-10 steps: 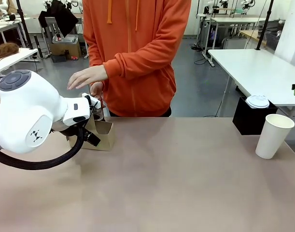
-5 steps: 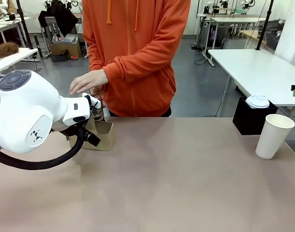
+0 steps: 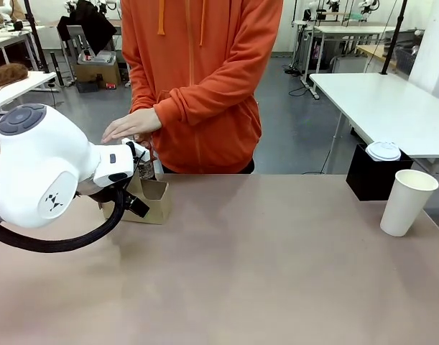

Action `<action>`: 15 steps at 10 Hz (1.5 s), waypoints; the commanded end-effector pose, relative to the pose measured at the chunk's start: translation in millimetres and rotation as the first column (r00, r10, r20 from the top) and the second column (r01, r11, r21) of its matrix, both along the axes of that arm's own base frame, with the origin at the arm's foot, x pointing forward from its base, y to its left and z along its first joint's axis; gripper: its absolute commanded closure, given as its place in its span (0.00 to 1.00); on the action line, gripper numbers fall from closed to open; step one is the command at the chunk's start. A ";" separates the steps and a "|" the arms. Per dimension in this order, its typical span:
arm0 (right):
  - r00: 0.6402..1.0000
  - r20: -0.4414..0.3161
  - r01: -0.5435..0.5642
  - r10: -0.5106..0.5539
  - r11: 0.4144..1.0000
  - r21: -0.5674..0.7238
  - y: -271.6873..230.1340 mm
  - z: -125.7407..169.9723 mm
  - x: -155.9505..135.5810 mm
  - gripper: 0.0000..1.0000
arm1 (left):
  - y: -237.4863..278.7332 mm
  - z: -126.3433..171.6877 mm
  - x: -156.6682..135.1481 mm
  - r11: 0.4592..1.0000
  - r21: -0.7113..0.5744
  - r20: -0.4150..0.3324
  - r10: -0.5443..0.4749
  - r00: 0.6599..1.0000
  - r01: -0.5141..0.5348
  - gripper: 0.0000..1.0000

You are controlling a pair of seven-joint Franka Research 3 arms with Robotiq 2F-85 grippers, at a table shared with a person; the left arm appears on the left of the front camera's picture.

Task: Pour a drink into a cup and package it in a carrier.
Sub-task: Pick up the 600 ml Paper Cup and place it in the middle top area of the table.

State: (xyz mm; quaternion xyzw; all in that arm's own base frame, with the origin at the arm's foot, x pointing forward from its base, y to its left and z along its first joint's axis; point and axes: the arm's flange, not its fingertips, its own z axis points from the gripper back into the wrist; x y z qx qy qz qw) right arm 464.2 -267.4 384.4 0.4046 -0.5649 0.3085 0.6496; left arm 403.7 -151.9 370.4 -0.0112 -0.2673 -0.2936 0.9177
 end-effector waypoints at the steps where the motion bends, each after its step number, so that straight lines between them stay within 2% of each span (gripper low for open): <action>1: 0.993 0.115 -0.015 0.010 0.999 0.046 -15.4 -30.3 -15.1 0.00 | 0.2 0.1 -0.2 1.000 -0.001 0.000 -0.001 1.000 0.001 0.00; 4: 0.987 0.160 -0.024 0.020 0.999 0.027 -21.9 -72.8 -36.4 0.00 | 0.2 0.1 -0.2 1.000 -0.001 0.000 -0.001 1.000 0.001 0.00; 8: 0.994 0.102 -0.051 0.046 0.998 0.042 5.0 -113.9 -51.8 0.00 | 0.2 0.1 -0.2 1.000 -0.001 0.000 -0.001 1.000 0.001 0.00; 11: 0.994 0.079 -0.082 0.078 0.996 0.044 20.5 -123.1 -58.2 0.00 | 0.2 0.1 -0.2 1.000 -0.001 0.000 -0.001 1.000 0.001 0.00; 15: 0.997 0.050 -0.060 0.057 0.997 0.044 50.0 -132.6 -59.7 0.00 | 0.2 0.1 -0.2 1.000 -0.001 0.000 -0.001 1.000 0.001 0.00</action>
